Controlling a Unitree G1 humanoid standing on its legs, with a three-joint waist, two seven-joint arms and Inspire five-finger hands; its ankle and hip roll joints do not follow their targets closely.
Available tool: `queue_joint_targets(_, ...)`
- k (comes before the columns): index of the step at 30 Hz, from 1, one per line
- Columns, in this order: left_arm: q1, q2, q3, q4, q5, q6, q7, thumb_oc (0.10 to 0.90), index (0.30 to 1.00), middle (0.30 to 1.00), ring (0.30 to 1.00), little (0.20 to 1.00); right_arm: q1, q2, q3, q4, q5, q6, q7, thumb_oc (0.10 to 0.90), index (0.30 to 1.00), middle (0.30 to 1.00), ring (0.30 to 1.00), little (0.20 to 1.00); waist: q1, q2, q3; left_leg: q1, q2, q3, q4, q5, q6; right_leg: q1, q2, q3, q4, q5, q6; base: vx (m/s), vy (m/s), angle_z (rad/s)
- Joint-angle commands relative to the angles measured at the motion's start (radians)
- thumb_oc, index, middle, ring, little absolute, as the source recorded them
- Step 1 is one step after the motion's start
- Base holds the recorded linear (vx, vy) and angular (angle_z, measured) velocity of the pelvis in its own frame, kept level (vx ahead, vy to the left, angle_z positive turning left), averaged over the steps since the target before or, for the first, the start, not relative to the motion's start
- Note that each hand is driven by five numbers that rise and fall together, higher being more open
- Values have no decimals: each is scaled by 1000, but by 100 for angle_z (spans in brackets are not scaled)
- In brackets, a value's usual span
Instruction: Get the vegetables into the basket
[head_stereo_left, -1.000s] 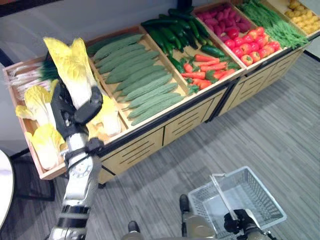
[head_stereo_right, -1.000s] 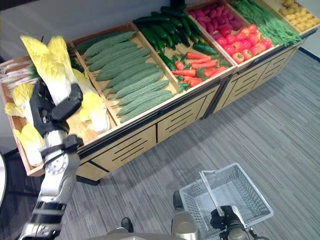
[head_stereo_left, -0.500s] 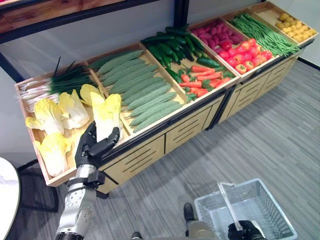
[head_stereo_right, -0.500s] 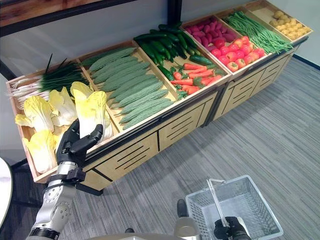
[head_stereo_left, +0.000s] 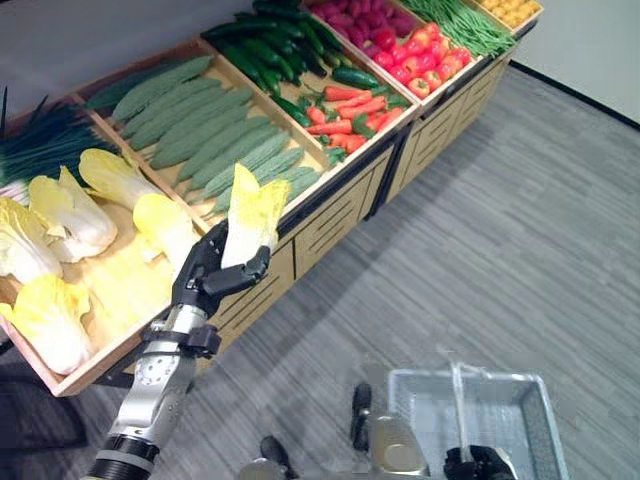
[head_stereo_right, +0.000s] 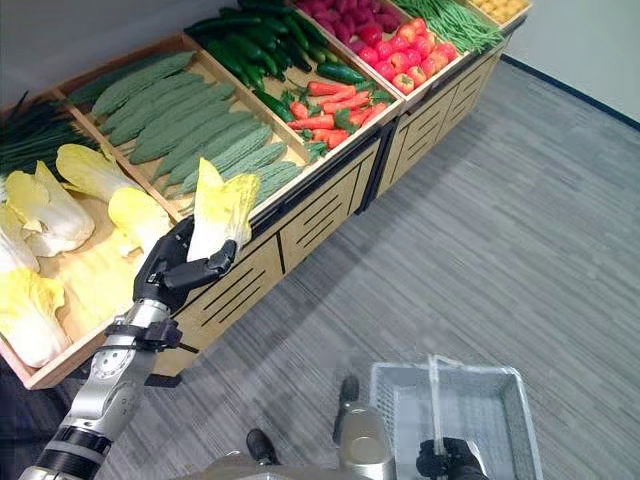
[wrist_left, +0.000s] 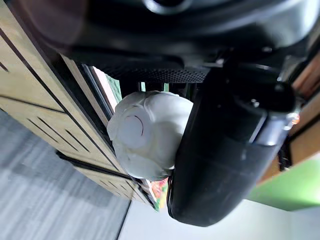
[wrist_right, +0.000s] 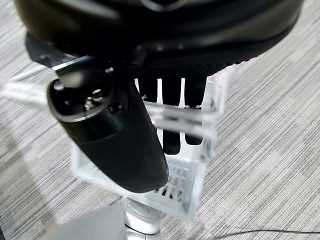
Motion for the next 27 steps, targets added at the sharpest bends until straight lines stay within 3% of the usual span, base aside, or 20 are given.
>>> queue_joint_targets(1,-93,17,69,-135,35,-98,-30,400,300,300,300,300,-30,-32,48,-26,19,-59,-11,400,300,300,300,300,9,-20,-72,-18,-17,-102,13,-45,-3,122,-83,87,-55,-46,164,51,-159,-66)
queue_joint_targets(6,-88,0,63,-123,20,-99,-37,400,300,300,300,300,-1,-42,41,-40,30,-65,-12,400,300,300,300,300,-9,-15,-83,-19,18,-83,28,-16,-38,173,-22,85,-151,-78,137,33,-200,-33)
queue_joint_targets(11,-91,-22,49,-113,16,-95,-34,400,300,300,300,300,11,-59,24,-34,44,-66,-20,400,300,300,300,300,-28,11,-78,-22,61,-88,53,13,-77,199,19,102,-181,-99,112,19,-227,-22)
queue_joint_targets(14,-109,-34,32,-108,7,-94,-35,400,300,300,300,300,4,-84,13,-37,62,-69,-28,400,300,300,300,300,-33,19,-54,-67,115,-108,175,31,-116,217,44,108,-185,-123,79,-4,-239,-20)
queue_joint_targets(15,-112,-32,26,-112,11,-94,-37,400,300,300,300,300,2,-94,14,-42,64,-72,-26,400,300,300,300,300,-31,18,-45,-88,139,-129,246,45,-132,227,55,117,-184,-132,62,-36,-242,-7)
queue_joint_targets(16,-116,-34,26,-111,11,-96,-38,400,300,300,300,300,-1,-103,16,-44,65,-72,-27,400,300,300,300,300,-24,16,-38,-109,141,-155,274,76,-124,220,62,126,-185,-121,44,-21,-175,-8)
queue_joint_targets(17,-117,-37,16,-117,11,-96,-36,400,300,300,300,300,-11,-116,16,-40,65,-71,-31,400,300,300,300,300,-10,19,-33,-130,119,-236,282,101,-125,221,67,144,-187,-123,42,-24,-69,-12)
queue_joint_targets(20,-121,-47,17,-131,24,-104,-5,400,300,300,300,300,-42,-138,26,-21,62,-63,-44,400,300,300,300,300,27,13,-32,-184,61,-417,169,56,-98,220,56,204,-199,-121,61,91,10,-71)
queue_joint_targets(22,-119,-48,19,-137,34,-115,10,400,300,300,300,300,-56,-150,40,3,52,-62,-47,400,300,300,300,300,47,18,-30,-229,73,-519,103,99,-102,212,59,257,-196,-116,70,137,59,-76)
queue_joint_targets(24,-117,-50,20,-138,34,-118,10,400,300,300,300,300,-58,-152,43,4,51,-64,-45,400,300,300,300,300,53,20,-27,-241,63,-552,97,107,-101,215,59,267,-191,-120,70,98,72,-60)
queue_joint_targets(27,-101,-46,21,-144,31,-110,-9,400,300,300,300,300,-39,-138,34,16,53,-62,-27,400,300,300,300,300,37,19,-46,-184,40,-501,66,71,-76,230,34,309,-195,-118,86,187,254,-79)
